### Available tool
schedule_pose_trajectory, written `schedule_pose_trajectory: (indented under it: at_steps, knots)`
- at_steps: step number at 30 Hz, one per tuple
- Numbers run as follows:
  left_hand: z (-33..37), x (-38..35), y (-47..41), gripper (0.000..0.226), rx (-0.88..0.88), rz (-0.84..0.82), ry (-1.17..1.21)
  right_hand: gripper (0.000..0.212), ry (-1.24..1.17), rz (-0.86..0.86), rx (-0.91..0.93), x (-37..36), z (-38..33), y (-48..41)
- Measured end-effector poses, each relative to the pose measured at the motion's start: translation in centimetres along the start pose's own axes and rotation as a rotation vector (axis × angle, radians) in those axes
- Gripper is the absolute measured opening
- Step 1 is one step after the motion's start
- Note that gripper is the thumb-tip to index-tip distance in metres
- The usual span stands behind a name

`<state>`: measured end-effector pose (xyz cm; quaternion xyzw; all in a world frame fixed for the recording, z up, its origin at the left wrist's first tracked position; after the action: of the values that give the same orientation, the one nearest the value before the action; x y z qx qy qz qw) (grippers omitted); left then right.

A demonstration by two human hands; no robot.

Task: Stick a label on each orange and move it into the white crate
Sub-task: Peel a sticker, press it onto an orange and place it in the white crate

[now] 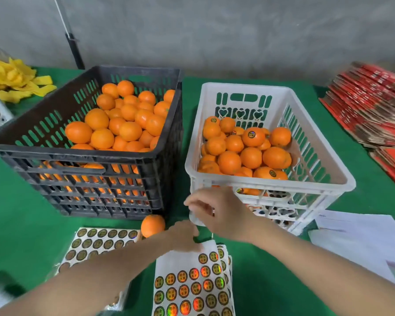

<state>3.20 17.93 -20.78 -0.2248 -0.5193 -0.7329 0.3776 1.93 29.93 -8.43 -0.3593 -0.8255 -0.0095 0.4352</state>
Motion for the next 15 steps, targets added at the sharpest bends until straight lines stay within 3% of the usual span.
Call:
schedule_pose_trajectory:
  at_steps: [2, 4, 6, 9, 12, 15]
  knots:
    - [0.4, -0.4, -0.1, 0.031, 0.025, 0.114, 0.012, 0.019, 0.084, -0.154, -0.24, -2.6, 3.1, 1.9]
    - [0.6, -0.3, -0.2, 0.028, 0.046, 0.208, 0.049, 0.019, 0.149, -0.22, -0.342, -3.9, 5.5, 3.6]
    - [0.5, -0.2, -0.2, 0.029, 0.061, 0.213, 0.068, 0.017, 0.144, -0.252, -0.396, -4.6, 6.9, 5.0]
    - [0.4, -0.3, 0.0, 0.05, 0.064, 0.108, 0.044, 0.006, 0.151, -0.312, -0.425, -6.1, 7.6, 6.5]
    - [0.6, -0.8, 0.1, 0.03, 0.061, 0.147, 0.009, 0.024, 0.218, -0.371, -0.454, -7.9, 7.3, 7.4]
    - [0.5, -0.1, 0.4, 0.011, 0.012, 0.249, 0.118, 0.034, 0.276, -0.308, -0.449, -8.6, 7.0, 7.5]
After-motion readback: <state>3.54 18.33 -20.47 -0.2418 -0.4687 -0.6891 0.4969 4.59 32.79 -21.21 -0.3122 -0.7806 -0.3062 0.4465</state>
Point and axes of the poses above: each hand's wrist, its own y-axis away from the middle knuckle, its own x-axis out of the back of the hand, z = x × y, the point moved 2 cm from there along -y, towards the middle knuckle, and after that the axes turned 1 degree about -x, right-handed, at the moved point
